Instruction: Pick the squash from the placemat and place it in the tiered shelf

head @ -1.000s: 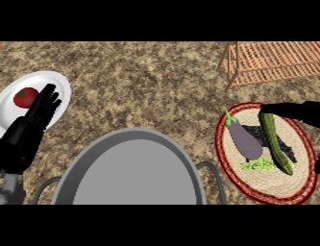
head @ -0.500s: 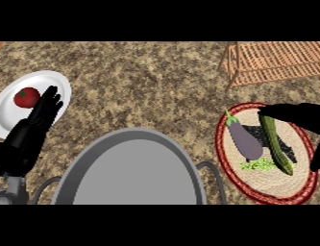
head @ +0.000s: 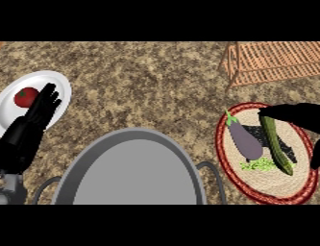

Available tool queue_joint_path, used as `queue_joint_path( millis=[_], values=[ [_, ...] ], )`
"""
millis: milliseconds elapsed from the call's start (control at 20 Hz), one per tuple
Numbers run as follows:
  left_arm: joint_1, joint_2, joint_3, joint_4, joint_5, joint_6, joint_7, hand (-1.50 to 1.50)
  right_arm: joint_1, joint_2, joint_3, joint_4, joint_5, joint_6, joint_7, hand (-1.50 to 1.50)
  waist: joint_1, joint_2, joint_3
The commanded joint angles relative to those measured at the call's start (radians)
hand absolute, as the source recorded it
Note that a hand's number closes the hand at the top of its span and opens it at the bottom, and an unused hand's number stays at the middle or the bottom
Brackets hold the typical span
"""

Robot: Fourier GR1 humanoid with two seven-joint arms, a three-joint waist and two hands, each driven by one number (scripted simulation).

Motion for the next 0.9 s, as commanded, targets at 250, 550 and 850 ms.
queue_joint_path(
  millis=[250, 550, 850],
  values=[
    [-0.024, -0.053, 0.009, 0.013, -0.028, -0.02, 0.023, 0.0, -0.023, 0.069, -0.021, 0.145, 0.144, -0.047, -0.091, -1.5, 0.0, 0.001, 0.0],
    [-0.007, -0.032, 0.041, 0.001, -0.034, -0.058, 0.01, 0.0, 0.019, 0.127, -0.02, 0.165, 0.191, -0.062, -0.077, -1.5, 0.0, 0.0, 0.0],
    [-0.023, -0.049, 0.051, 0.003, -0.032, -0.055, 0.022, 0.0, -0.065, 0.173, -0.033, 0.329, 0.225, -0.088, -0.13, -1.5, 0.007, 0.002, 0.0]
  ],
)
